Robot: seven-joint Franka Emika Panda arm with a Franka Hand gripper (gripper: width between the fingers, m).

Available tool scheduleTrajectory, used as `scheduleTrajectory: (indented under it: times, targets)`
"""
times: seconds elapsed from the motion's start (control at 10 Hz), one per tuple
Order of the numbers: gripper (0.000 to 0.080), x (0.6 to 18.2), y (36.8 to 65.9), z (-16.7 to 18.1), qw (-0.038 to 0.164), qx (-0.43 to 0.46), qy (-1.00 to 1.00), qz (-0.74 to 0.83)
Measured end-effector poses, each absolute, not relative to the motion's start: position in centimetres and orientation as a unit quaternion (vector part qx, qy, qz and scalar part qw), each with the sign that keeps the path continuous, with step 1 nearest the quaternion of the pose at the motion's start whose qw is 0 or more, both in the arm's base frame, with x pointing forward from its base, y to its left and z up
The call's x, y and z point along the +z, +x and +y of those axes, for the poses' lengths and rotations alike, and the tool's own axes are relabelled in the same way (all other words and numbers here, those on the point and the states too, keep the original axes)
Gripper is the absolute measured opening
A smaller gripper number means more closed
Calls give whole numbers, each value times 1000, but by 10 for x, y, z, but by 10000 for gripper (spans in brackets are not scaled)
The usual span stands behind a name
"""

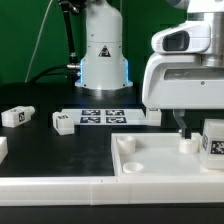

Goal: Assemble one leg

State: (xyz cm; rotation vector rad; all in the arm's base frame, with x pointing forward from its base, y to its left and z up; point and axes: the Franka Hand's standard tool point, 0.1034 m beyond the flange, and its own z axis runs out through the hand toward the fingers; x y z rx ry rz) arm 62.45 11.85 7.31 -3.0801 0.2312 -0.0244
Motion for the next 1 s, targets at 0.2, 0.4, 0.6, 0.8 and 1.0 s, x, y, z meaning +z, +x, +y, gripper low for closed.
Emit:
scheduleTrajectory:
  times: [0.2, 0.4, 0.6, 0.8, 1.0]
  targets:
    - [482, 73, 624, 119, 26, -8, -997, 78]
    - [314, 73, 624, 118, 26, -8, -997, 78]
    - [288, 73, 624, 118, 27, -7, -995, 99]
    - [288, 73, 625, 118, 29, -7, -990, 135]
    - [289, 72, 624, 117, 41, -9, -965, 259]
